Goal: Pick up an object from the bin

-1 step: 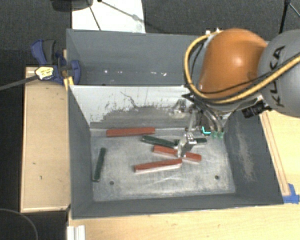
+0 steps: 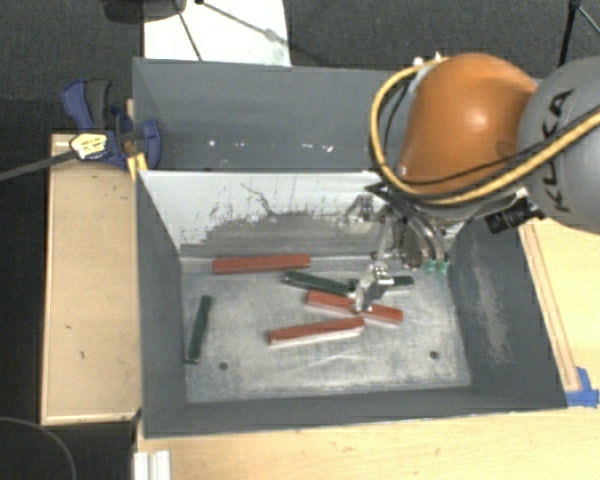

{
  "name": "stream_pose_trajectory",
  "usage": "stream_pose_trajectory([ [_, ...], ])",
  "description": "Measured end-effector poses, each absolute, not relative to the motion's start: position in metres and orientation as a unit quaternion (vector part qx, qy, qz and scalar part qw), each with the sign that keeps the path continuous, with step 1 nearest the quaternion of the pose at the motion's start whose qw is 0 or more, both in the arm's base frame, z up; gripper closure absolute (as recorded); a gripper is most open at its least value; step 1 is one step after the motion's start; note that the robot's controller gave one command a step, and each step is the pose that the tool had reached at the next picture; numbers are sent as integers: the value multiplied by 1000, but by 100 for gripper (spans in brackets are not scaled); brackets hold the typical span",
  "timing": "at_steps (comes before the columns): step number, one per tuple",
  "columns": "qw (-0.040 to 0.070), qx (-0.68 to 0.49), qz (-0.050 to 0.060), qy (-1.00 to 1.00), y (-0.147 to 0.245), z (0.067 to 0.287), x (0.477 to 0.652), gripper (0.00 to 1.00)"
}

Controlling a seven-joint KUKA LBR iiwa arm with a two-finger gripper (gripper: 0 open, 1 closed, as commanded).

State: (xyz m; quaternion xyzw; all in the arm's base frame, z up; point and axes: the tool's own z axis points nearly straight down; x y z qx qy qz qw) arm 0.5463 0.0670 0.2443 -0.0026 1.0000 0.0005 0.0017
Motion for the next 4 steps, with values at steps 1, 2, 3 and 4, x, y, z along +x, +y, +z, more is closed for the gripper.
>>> stream_pose_trajectory([
  [1,3,10,1,1000,60,165,540,0],
  [2,-1,27,0,1000,58,112,538,0],
  [3,1,10,0,1000,78,130,532,0],
  [4,1,119,1,993,81,85,534,0],
])
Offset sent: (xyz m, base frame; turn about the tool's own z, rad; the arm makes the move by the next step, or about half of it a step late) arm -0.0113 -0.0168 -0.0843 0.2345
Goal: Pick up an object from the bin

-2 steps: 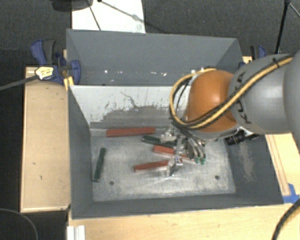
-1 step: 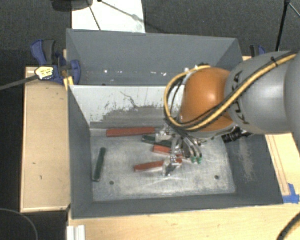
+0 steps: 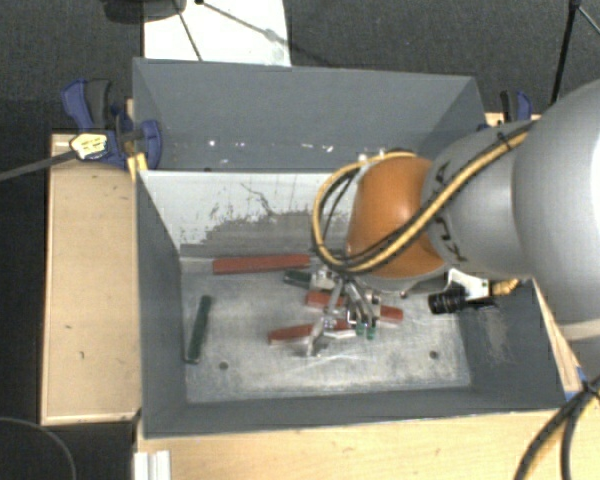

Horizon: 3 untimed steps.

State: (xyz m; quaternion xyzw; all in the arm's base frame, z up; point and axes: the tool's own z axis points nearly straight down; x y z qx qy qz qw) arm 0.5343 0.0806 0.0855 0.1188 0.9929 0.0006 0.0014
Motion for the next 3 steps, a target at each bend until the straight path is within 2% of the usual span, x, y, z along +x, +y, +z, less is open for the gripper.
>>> stream_pose_trajectory([
  [1,6,50,1,999,88,75,533,100],
  [3,4,51,1,999,87,78,532,100],
])
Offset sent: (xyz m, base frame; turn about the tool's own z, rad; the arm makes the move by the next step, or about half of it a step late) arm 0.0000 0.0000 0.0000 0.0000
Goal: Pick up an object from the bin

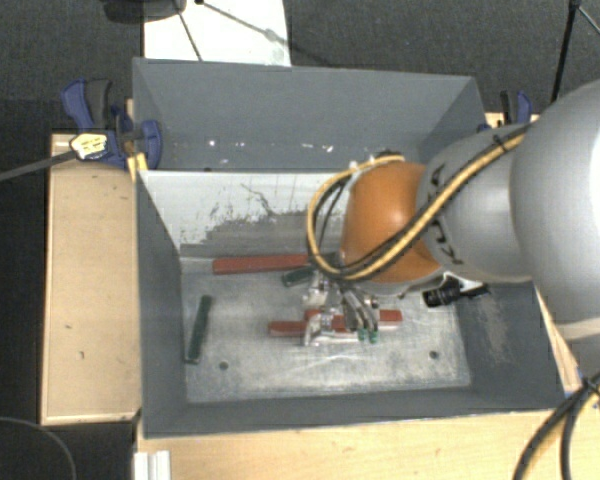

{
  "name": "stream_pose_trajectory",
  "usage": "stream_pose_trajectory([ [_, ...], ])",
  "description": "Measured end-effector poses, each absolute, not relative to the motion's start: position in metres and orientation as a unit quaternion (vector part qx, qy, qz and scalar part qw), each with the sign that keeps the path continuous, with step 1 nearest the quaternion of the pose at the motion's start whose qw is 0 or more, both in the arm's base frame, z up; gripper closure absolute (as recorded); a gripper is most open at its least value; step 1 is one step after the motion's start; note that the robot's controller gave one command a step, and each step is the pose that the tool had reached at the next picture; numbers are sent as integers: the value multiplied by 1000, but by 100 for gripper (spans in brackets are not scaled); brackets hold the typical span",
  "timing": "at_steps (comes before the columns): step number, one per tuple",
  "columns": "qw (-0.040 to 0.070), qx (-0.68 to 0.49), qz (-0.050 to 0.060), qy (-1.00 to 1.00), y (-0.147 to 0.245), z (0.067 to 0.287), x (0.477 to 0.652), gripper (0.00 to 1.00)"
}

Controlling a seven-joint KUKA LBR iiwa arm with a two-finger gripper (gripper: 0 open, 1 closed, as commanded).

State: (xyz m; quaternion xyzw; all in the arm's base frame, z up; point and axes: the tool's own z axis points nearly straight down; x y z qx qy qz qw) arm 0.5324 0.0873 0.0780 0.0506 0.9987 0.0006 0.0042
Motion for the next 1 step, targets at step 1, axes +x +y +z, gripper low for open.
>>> stream_pose_trajectory([
  [1,1,51,0,999,87,87,531,100],
])
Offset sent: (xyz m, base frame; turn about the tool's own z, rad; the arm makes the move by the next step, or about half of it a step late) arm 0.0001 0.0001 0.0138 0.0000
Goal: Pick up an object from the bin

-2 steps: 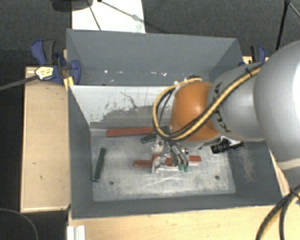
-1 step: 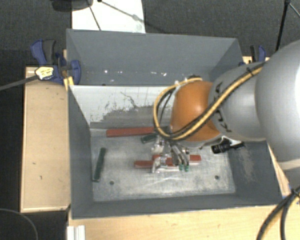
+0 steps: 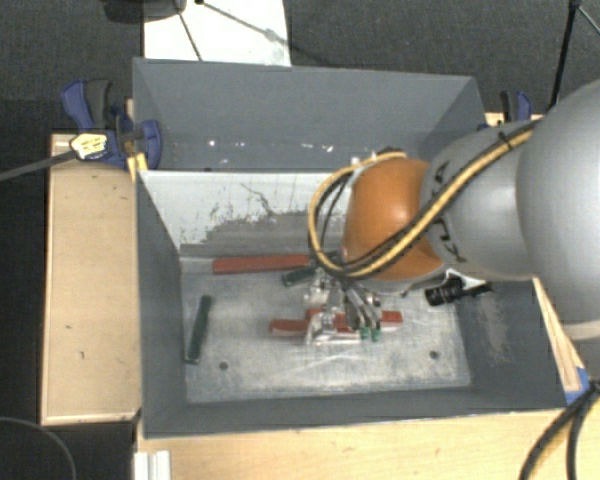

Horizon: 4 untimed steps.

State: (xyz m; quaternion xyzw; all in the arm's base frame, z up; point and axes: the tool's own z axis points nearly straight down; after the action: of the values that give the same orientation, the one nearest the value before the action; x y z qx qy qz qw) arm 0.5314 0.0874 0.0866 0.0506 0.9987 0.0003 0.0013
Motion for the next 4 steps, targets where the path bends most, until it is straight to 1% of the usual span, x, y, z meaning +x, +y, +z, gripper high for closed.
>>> stream_pose_trajectory([
  [2,0,51,0,999,87,103,531,100],
  [3,1,51,1,999,88,114,532,100],
  [4,2,51,1,999,88,120,532,100],
])
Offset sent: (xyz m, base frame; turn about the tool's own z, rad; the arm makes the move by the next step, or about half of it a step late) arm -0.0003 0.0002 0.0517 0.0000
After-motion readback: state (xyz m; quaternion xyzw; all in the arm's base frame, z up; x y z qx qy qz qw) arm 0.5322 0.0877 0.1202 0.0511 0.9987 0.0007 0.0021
